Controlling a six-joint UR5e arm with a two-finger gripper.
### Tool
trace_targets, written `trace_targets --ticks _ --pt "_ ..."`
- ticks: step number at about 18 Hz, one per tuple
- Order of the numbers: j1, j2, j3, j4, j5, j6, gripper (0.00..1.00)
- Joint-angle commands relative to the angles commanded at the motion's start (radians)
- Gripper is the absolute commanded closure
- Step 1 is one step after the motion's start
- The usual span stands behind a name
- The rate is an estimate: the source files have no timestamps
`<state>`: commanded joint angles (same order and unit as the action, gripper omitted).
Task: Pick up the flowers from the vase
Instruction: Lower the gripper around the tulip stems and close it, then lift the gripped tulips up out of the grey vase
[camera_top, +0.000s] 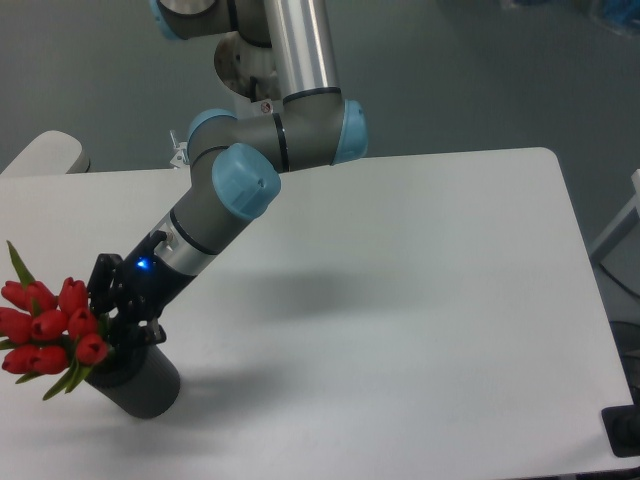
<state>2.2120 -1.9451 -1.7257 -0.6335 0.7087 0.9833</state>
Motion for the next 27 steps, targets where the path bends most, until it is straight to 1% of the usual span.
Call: trace_targets --ticks 2,5,9,11,15,18,20,22,27 --pt "0.002 0.009 0.000 0.000 0.000 -0.014 0.63" --pt "0.017 0.032 0.008 0.000 0.000 -0.084 0.64" --pt "0.023 0.057 0.067 -0.002 0.000 -0.260 0.64" --pt "0.022 0.083 0.086 -0.002 0.000 -0.331 0.64" --pt "0.025 0.097 0.104 -0.003 0.000 -0.393 0.64" --pt "0.028 0.115 0.147 -0.003 0.000 -0.477 0.64" --pt "0.028 0.115 0.181 -0.005 0.000 -0.517 0.64" --pt "0.032 0.115 0.201 -0.005 0.000 -0.537 0.65" --pt "0.035 0.132 0.210 -0.006 -0.002 -0.574 0.66"
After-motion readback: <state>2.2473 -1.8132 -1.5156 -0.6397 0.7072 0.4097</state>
